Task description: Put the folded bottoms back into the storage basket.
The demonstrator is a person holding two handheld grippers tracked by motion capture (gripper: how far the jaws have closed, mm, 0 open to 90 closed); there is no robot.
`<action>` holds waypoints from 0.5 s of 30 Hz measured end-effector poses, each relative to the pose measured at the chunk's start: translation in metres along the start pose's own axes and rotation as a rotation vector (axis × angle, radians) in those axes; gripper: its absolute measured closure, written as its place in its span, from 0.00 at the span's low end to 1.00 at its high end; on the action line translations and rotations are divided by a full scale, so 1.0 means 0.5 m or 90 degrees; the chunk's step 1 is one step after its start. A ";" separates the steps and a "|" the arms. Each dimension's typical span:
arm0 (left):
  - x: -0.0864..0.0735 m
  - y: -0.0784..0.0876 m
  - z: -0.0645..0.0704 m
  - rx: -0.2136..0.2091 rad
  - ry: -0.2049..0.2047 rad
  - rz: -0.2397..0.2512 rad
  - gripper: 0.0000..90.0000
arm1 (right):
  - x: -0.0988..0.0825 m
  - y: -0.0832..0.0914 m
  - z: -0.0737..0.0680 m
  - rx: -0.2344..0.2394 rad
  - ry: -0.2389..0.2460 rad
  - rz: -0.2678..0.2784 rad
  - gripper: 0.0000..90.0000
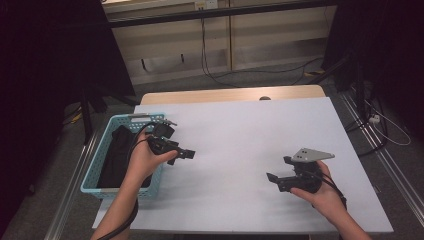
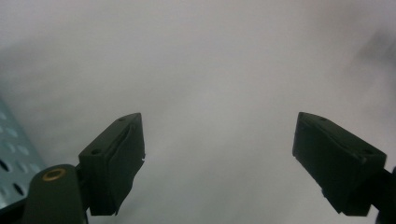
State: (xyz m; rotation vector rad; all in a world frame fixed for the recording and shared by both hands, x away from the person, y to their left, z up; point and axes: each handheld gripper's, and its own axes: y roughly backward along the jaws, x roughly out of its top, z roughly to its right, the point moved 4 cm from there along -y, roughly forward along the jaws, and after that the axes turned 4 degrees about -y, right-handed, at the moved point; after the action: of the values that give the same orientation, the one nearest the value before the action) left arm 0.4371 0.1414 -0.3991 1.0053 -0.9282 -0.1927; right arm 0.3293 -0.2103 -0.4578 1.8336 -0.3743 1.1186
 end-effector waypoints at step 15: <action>-0.027 -0.024 0.045 -0.030 -0.019 0.009 0.17 | -0.017 0.024 0.005 -0.001 -0.004 -0.004 0.16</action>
State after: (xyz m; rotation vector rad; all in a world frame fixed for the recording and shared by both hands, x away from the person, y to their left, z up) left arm 0.4149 0.1276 -0.4120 0.9552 -0.9536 -0.2171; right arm 0.3182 -0.2205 -0.4587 1.8359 -0.3735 1.1086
